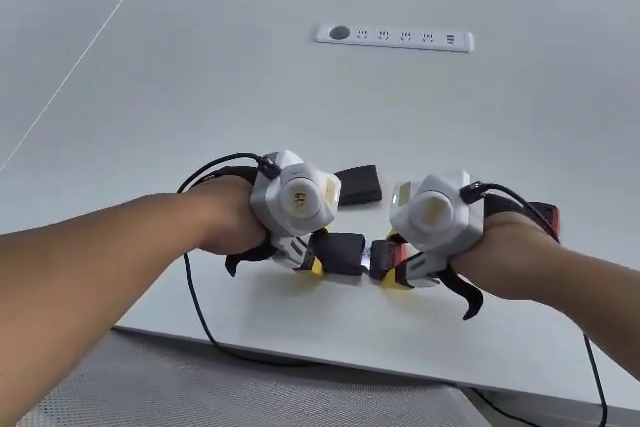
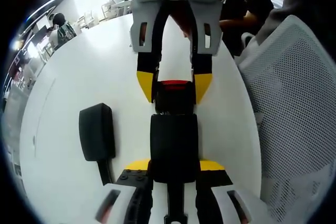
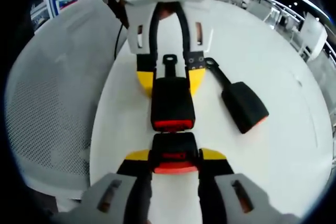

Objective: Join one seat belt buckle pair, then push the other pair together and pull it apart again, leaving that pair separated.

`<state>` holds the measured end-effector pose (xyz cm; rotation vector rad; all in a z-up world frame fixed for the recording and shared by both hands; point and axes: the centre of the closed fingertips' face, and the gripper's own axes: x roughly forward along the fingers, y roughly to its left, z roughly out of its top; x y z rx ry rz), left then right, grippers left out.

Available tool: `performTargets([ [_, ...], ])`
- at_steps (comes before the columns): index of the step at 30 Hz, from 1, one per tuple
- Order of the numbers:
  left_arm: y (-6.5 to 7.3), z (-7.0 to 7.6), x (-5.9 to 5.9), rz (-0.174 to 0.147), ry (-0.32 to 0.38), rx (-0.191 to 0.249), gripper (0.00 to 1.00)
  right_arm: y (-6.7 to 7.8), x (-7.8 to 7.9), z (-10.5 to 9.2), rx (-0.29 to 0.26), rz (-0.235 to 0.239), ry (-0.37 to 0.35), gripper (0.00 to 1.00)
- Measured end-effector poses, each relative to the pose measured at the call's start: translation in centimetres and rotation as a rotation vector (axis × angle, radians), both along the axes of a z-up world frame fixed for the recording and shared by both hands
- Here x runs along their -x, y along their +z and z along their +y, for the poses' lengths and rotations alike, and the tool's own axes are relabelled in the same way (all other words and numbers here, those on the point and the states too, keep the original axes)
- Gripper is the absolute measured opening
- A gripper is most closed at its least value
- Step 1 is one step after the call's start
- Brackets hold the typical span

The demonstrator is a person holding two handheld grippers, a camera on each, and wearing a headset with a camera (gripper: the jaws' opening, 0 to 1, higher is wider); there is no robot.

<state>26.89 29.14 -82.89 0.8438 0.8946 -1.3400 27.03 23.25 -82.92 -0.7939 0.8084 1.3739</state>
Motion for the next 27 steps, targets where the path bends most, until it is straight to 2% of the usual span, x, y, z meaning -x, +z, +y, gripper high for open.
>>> performTargets([
  [9,-0.08,0.02,-0.07,-0.003,-0.007,0.001,0.31,0.28,0.26,-0.15,-0.011,-0.004,0.01,0.32],
  [15,-0.05,0.12,-0.12,0.007,-0.013,0.016,0.31,0.32,0.36,-0.44,-0.031,-0.01,0.016,0.32],
  [27,0.01,0.08,-0.19,0.009,-0.007,0.014,0.31,0.29,0.25,-0.5,-0.038,0.009,0.006,0.32],
])
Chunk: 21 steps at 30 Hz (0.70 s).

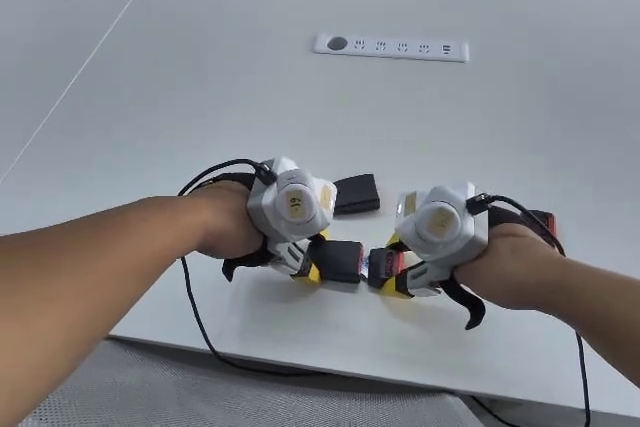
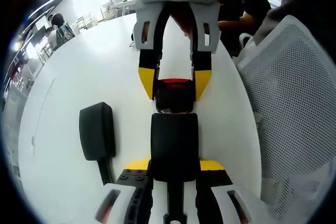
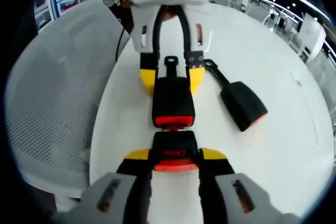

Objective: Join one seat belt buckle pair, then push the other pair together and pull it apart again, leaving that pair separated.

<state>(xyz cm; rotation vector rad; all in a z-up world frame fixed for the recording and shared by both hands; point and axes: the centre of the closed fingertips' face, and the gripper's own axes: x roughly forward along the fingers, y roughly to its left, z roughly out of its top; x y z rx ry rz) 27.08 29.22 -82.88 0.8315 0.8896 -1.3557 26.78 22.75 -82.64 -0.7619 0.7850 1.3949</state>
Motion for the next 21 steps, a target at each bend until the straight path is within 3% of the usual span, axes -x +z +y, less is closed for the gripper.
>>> performTargets([
  [7,0.0,-0.2,-0.1,-0.001,0.003,-0.01,0.32,0.1,-0.1,0.1,-0.015,0.039,-0.017,0.33],
  [16,0.0,-0.2,-0.1,-0.008,0.018,-0.032,0.33,0.2,0.1,0.4,-0.017,0.007,0.005,0.36],
  [21,0.4,0.2,-0.1,-0.047,0.013,-0.061,0.37,1.3,0.2,0.8,-0.045,-0.012,0.005,0.36],
])
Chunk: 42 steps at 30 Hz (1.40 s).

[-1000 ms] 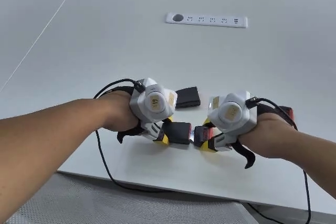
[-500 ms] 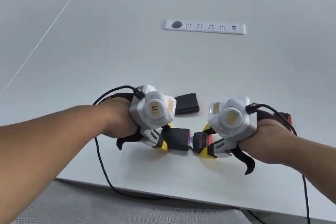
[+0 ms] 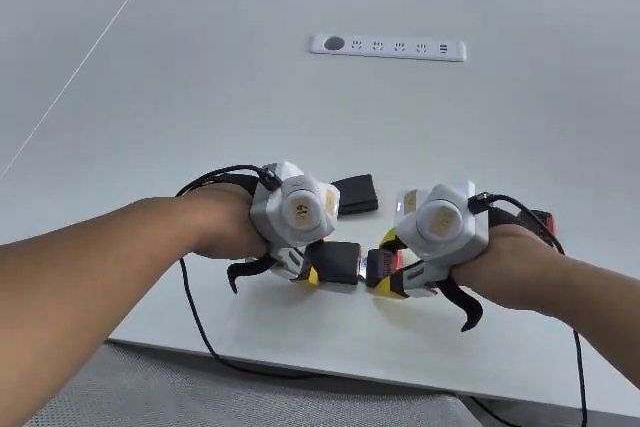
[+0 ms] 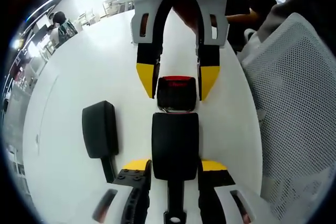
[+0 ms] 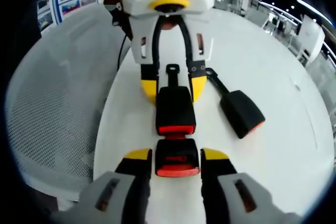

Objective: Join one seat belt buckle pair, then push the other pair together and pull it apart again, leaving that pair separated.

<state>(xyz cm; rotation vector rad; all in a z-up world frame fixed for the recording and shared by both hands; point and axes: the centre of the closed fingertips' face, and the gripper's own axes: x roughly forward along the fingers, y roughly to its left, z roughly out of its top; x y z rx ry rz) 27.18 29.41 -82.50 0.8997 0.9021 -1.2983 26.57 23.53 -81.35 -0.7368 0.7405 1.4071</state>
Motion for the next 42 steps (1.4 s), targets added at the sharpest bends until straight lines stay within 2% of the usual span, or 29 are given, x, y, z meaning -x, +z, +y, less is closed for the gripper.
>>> performTargets([
  [5,2.1,0.0,-1.0,-0.023,0.045,0.039,0.41,1.2,0.1,-0.2,-0.019,-0.005,0.0,0.35],
  [9,3.9,-0.8,-2.0,-0.033,0.074,0.076,0.44,2.3,-0.4,-0.7,-0.041,-0.016,-0.012,0.35],
  [14,4.5,-1.6,-3.8,-0.063,0.075,0.086,0.45,2.9,-1.7,-2.2,-0.043,-0.045,-0.031,0.37],
  [19,4.9,-2.3,-5.5,-0.092,0.078,0.087,0.45,2.6,-3.6,-5.5,-0.014,-0.065,-0.078,0.37],
  [24,4.5,-2.2,-7.8,-0.125,0.101,0.063,0.47,2.2,-5.3,-9.1,0.018,-0.079,-0.115,0.36],
  [28,3.8,-1.4,-9.0,-0.123,0.119,0.035,0.48,1.9,-6.6,-12.0,0.041,-0.086,-0.146,0.35],
  [31,3.2,-1.2,-9.5,-0.105,0.125,0.026,0.49,1.8,-7.5,-14.0,0.061,-0.103,-0.169,0.35],
  [34,2.5,-1.1,-9.7,-0.095,0.109,0.002,0.5,1.6,-8.0,-15.9,0.068,-0.097,-0.197,0.37],
  [36,2.1,-1.4,-9.8,-0.077,0.112,-0.001,0.5,1.4,-8.1,-17.2,0.081,-0.086,-0.209,0.38],
  [38,1.8,-1.6,-9.9,-0.083,0.099,-0.007,0.5,1.3,-8.5,-18.4,0.091,-0.085,-0.224,0.38],
  [42,1.2,-1.8,-9.8,-0.069,0.079,-0.024,0.5,0.8,-8.6,-19.8,0.106,-0.072,-0.239,0.38],
])
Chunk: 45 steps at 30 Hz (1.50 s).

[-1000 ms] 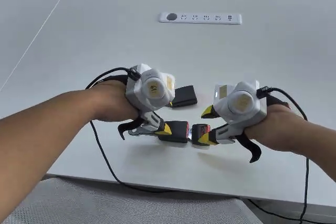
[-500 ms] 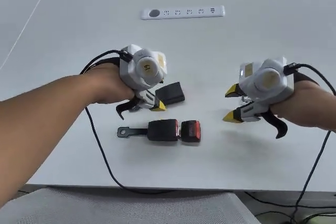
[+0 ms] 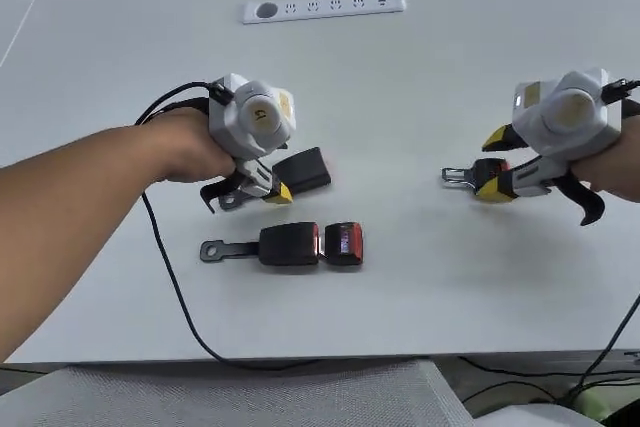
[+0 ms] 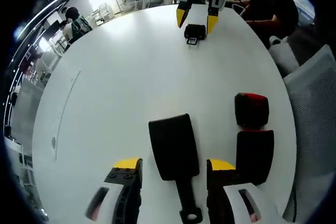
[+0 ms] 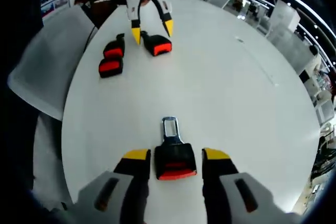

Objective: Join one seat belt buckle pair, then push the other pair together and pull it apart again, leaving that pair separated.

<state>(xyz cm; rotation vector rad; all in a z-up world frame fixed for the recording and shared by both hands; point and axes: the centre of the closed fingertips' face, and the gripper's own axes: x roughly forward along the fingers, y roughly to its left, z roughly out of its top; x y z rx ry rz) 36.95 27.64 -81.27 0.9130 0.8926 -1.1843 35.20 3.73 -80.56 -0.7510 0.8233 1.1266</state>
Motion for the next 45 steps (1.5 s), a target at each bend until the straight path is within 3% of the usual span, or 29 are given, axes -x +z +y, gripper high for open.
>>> performTargets([
  [5,-0.8,0.3,0.1,0.022,-0.02,-0.036,0.43,-1.0,0.4,-0.8,0.02,0.021,0.008,0.38],
  [9,-0.7,0.1,0.4,0.034,-0.049,-0.035,0.36,-1.4,0.4,-0.5,0.016,0.035,0.014,0.36],
  [14,-0.7,0.1,0.4,0.026,-0.099,-0.053,0.35,-1.5,0.5,0.1,0.005,0.055,0.033,0.34],
  [17,-0.7,-0.2,0.6,0.016,-0.169,-0.067,0.34,-1.6,0.5,0.2,0.01,0.062,0.064,0.33],
  [27,-0.9,-0.2,0.5,0.029,-0.193,-0.092,0.33,-1.6,0.3,0.4,0.017,0.055,0.075,0.33],
  [36,-1.1,-0.2,0.4,0.04,-0.174,-0.109,0.33,-1.5,0.3,3.3,-0.007,0.039,0.085,0.33],
  [45,-1.1,-0.1,0.6,0.04,-0.166,-0.109,0.32,-1.5,-0.1,7.9,-0.045,0.019,0.104,0.33],
])
